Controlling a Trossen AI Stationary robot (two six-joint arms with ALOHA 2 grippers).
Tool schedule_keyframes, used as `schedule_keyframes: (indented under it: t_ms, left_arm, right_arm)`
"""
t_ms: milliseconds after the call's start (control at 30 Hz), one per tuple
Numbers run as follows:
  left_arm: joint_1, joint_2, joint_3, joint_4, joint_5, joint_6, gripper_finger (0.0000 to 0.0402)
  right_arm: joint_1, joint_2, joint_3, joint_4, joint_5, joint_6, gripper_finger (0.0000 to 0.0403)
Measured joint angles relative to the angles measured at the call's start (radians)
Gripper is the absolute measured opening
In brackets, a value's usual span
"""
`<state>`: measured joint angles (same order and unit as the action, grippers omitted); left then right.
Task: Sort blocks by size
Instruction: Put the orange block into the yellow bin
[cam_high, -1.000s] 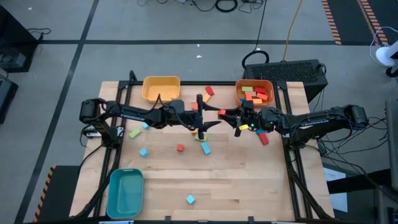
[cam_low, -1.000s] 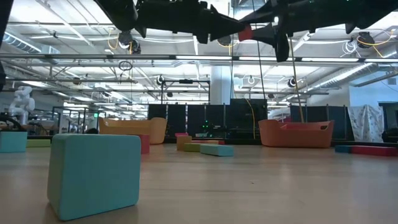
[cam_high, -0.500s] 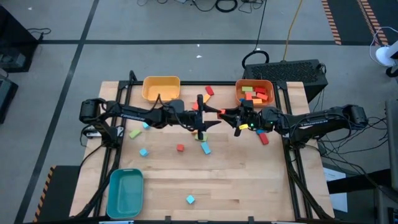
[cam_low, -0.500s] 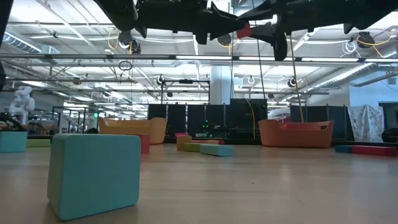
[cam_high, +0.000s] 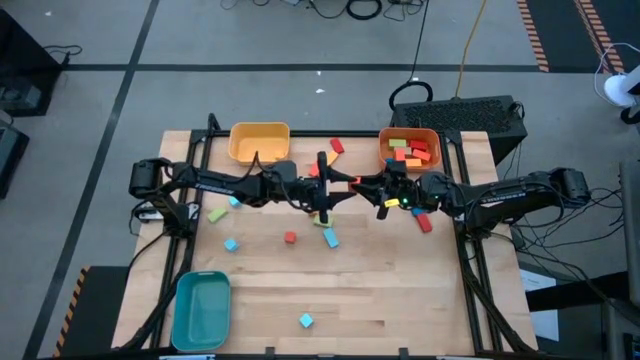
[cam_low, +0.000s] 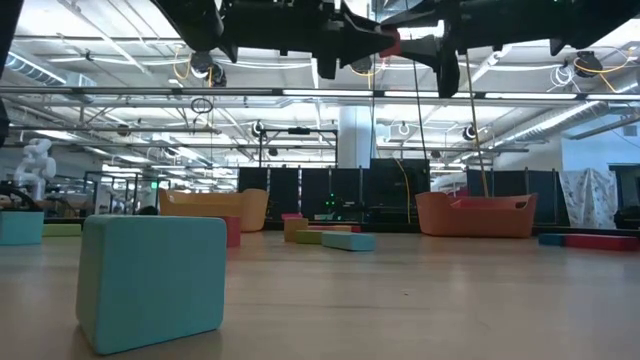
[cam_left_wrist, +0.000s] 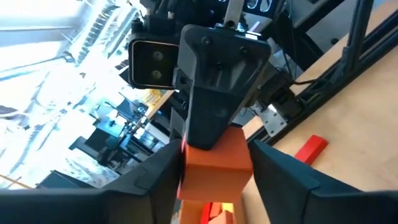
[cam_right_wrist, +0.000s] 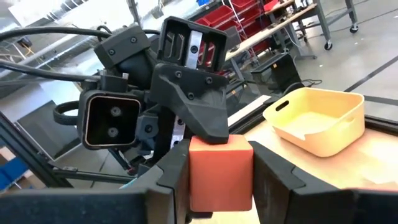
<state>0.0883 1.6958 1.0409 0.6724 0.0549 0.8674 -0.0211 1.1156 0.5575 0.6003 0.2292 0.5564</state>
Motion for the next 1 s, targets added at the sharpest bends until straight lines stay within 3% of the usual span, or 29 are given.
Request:
schedule_keyframes:
  t_ms: [133,300,400,700,800,1000]
  left_arm:
    - [-0.001,0.0,0.0,0.002,-0.026,0.016,0.0144]
    - [-0.002,0.0,0.0,0.0,-0.063,0.01,0.0142]
    - [-0.003,-0.003,0.0,-0.036,-0.128,-0.073,0.0142]
    - [0.058,-0.032,-0.001,-0.308,-0.249,-0.273,0.0142]
    - [0.092,-0.049,-0.001,-0.388,-0.253,-0.329,0.0142]
    - [0.162,-0.134,0.0,-0.593,-0.26,-0.391,0.0142]
  right_arm:
    - [0.0,0.0,0.0,0.0,0.001,0.011,0.0116]
    - [0.0,0.0,0.0,-0.001,0.003,-0.022,0.0134]
    - [-0.002,0.0,0.0,-0.017,0.022,-0.116,0.0159]
    - [0.0,-0.002,0.001,-0.05,0.243,-0.322,0.0215]
    - [-0.01,-0.002,0.001,-0.072,0.245,-0.326,0.022]
    - [-0.044,-0.001,0.001,-0.301,0.238,-0.244,0.0221]
